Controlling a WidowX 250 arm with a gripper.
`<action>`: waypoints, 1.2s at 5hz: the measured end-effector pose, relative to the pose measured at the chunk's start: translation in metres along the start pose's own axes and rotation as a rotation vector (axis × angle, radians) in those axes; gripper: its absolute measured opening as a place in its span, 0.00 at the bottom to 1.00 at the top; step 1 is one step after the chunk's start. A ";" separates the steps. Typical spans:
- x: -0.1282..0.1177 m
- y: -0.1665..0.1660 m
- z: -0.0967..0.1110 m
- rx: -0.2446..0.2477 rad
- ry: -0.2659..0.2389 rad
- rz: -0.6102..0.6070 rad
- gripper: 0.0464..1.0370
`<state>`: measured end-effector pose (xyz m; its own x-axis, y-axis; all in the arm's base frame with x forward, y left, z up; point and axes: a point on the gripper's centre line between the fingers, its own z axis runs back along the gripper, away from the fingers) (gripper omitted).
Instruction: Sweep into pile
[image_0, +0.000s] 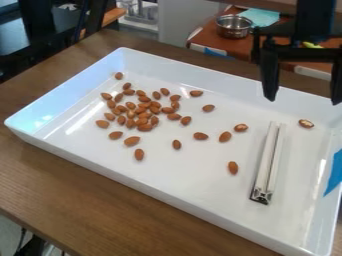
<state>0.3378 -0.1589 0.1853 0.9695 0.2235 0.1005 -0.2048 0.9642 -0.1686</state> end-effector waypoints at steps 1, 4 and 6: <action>-0.004 0.004 -0.017 0.028 0.046 0.002 0.96; -0.004 0.014 -0.036 -0.016 0.061 -0.079 0.96; -0.006 0.024 -0.051 0.065 0.009 -0.091 0.96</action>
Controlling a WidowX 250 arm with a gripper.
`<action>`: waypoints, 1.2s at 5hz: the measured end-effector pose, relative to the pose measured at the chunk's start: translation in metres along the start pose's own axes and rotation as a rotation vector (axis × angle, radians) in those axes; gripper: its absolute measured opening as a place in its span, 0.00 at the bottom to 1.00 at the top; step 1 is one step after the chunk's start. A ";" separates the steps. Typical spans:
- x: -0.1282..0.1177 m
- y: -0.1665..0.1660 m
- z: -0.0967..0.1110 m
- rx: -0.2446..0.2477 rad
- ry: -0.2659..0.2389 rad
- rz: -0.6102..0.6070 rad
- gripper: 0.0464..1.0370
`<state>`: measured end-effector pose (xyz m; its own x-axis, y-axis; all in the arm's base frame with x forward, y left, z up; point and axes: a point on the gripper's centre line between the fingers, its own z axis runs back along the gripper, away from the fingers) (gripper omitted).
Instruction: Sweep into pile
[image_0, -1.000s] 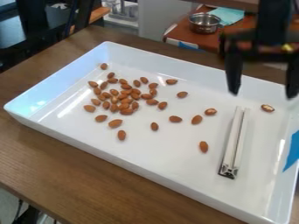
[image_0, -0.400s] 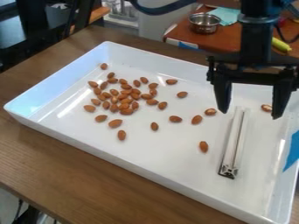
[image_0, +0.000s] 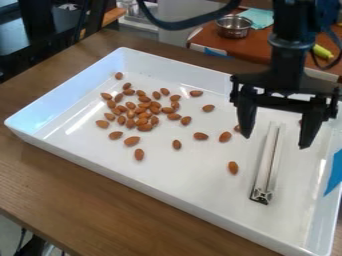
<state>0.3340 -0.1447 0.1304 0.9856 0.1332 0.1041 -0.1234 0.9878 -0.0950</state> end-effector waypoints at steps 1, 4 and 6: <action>0.004 0.002 -0.001 0.011 -0.029 0.024 0.96; 0.001 0.006 -0.016 0.051 -0.065 0.026 0.96; 0.002 0.006 -0.030 0.075 -0.078 0.019 0.96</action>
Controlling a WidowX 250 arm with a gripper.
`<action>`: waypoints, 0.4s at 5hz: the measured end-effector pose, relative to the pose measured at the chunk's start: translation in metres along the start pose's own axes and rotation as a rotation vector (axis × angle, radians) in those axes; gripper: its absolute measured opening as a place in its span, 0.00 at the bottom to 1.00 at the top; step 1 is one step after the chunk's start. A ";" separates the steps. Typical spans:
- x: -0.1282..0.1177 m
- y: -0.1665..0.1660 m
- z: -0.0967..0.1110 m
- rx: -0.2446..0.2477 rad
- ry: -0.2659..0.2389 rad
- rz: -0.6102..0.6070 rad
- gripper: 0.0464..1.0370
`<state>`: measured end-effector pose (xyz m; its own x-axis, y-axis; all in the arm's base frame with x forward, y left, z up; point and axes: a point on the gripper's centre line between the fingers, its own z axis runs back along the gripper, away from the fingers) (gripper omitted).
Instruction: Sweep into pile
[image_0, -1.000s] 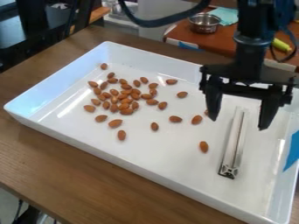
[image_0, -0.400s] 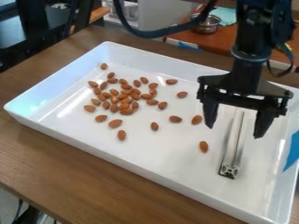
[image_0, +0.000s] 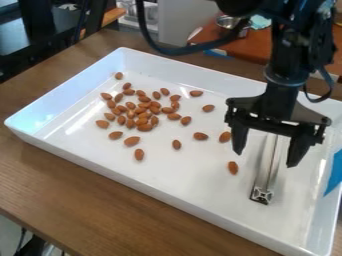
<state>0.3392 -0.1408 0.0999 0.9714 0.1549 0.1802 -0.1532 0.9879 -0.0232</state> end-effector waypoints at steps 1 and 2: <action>0.001 -0.001 -0.006 -0.006 -0.005 -0.001 0.96; -0.003 -0.001 -0.015 -0.012 0.003 0.006 0.92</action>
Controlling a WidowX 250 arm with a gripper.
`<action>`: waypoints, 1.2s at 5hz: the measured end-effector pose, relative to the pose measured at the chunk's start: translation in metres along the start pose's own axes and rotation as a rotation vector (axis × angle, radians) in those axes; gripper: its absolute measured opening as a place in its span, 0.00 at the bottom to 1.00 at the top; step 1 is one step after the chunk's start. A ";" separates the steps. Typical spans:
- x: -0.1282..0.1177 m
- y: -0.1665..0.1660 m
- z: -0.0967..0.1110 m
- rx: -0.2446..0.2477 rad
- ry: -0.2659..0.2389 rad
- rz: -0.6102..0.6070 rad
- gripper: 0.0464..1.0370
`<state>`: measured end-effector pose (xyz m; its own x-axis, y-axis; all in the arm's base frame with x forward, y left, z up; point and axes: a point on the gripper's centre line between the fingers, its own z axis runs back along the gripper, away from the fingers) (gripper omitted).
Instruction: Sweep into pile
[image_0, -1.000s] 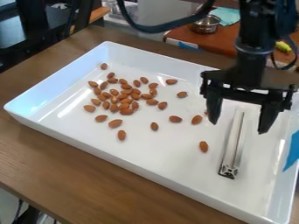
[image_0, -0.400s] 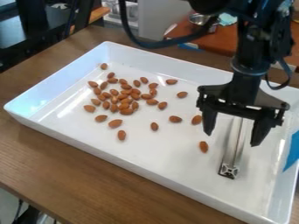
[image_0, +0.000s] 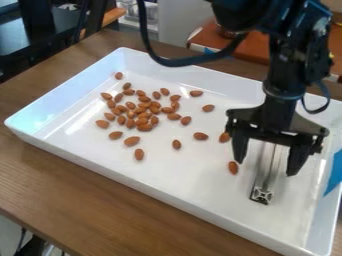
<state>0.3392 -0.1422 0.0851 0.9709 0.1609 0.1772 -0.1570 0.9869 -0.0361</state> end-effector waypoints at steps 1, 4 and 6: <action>-0.005 0.003 -0.007 -0.003 0.012 -0.010 0.64; -0.009 0.035 -0.004 -0.031 -0.014 -0.013 0.34; -0.006 0.092 -0.005 -0.021 -0.015 -0.027 0.34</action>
<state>0.3202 -0.0524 0.0760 0.9719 0.1349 0.1928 -0.1271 0.9905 -0.0520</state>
